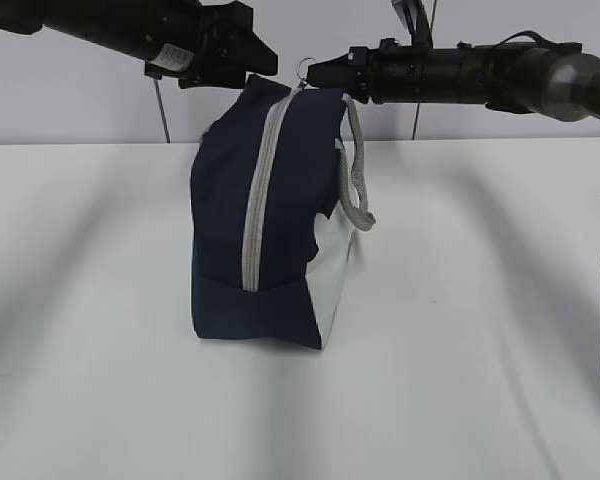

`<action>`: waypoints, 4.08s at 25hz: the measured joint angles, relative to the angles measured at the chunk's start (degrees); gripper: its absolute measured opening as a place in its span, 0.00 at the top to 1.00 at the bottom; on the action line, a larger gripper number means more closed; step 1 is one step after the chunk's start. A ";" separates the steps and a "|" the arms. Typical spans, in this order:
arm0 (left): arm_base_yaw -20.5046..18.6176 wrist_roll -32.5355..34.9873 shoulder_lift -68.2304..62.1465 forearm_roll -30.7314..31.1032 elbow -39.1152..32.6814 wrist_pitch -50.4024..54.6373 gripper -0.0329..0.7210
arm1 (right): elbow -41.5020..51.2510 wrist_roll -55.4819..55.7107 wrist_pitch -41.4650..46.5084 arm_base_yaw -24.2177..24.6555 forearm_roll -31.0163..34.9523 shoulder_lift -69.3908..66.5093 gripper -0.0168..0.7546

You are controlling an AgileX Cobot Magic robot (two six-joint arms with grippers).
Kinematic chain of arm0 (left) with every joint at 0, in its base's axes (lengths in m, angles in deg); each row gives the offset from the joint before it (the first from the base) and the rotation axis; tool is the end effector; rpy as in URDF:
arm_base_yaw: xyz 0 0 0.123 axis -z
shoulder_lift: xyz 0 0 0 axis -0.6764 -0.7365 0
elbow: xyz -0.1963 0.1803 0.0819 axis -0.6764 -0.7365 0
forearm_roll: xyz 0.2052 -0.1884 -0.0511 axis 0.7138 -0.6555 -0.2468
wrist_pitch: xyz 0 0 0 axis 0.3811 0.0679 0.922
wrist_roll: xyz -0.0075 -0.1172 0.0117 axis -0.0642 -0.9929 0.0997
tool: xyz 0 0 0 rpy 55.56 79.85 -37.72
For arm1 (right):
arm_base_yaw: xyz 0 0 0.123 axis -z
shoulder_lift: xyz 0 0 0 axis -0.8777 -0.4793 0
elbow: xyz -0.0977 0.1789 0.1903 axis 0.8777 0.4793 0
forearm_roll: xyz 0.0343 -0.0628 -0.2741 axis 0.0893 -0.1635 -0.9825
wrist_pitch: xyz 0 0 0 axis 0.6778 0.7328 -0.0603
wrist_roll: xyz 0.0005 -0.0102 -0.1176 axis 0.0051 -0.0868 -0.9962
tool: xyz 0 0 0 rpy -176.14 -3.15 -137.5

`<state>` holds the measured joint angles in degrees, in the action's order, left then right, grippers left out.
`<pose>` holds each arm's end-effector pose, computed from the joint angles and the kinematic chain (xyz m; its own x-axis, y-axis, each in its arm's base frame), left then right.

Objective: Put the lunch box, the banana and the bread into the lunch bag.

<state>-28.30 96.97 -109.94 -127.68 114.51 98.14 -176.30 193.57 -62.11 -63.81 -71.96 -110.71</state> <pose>0.4933 -0.1947 0.2571 -0.6906 0.0407 -0.7221 0.5342 0.7017 -0.4714 0.5892 0.1225 0.1811 -0.4831 0.1430 -0.8638 -0.7108 0.5119 0.4824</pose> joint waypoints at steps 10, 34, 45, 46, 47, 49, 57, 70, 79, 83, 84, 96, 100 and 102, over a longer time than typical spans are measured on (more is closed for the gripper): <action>0.19 -1.13 -1.40 1.48 1.03 -1.40 0.63 | 0.00 0.00 0.14 0.00 -0.22 -0.02 1.00; 1.72 5.69 0.98 2.90 1.03 2.68 0.94 | 0.00 8.21 2.68 -0.19 2.61 -0.74 1.00; 1.61 7.79 0.98 1.97 0.86 4.42 0.94 | -0.13 16.89 2.14 -0.46 4.57 -5.31 1.00; 1.61 7.83 0.98 1.97 0.84 4.58 0.94 | -0.13 17.16 2.15 -0.46 4.53 -5.56 1.00; 1.61 7.92 0.98 1.97 0.84 4.75 0.94 | -0.13 17.18 2.31 -0.46 4.53 -5.82 1.00; 1.61 7.97 0.98 1.84 0.84 4.99 0.94 | -0.13 17.32 3.26 -0.46 3.53 -6.05 1.00; 1.61 7.97 0.98 1.53 0.84 5.40 0.94 | -0.13 17.41 3.88 -0.46 2.66 -6.08 1.00; 1.61 7.58 1.61 0.69 0.90 6.42 0.46 | -7.25 16.70 4.47 0.67 1.90 -7.35 0.46; -0.58 1.60 5.63 3.25 0.95 3.65 0.30 | -20.44 21.29 2.19 0.67 -8.26 -7.24 0.30; -0.75 -7.04 8.41 12.74 1.29 3.99 0.33 | -22.68 26.60 2.19 0.47 -14.10 -7.15 0.31; -0.75 -9.60 8.74 15.69 1.29 4.88 0.34 | -22.79 28.00 2.19 0.47 -14.83 -7.15 0.31; -0.75 -18.95 13.18 28.63 1.29 15.88 0.38 | -22.77 34.50 1.96 0.44 -16.83 -6.03 0.47; -0.75 -21.38 14.53 30.31 1.29 18.45 0.39 | -22.90 35.14 1.52 0.44 -16.83 -5.09 0.56; -0.75 -22.91 15.36 32.64 1.29 19.49 0.40 | -22.90 35.95 0.85 0.34 -16.83 -5.07 0.61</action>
<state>-29.04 74.06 -94.59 -95.05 115.80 117.63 -199.20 229.52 -61.26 -63.48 -88.80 -115.79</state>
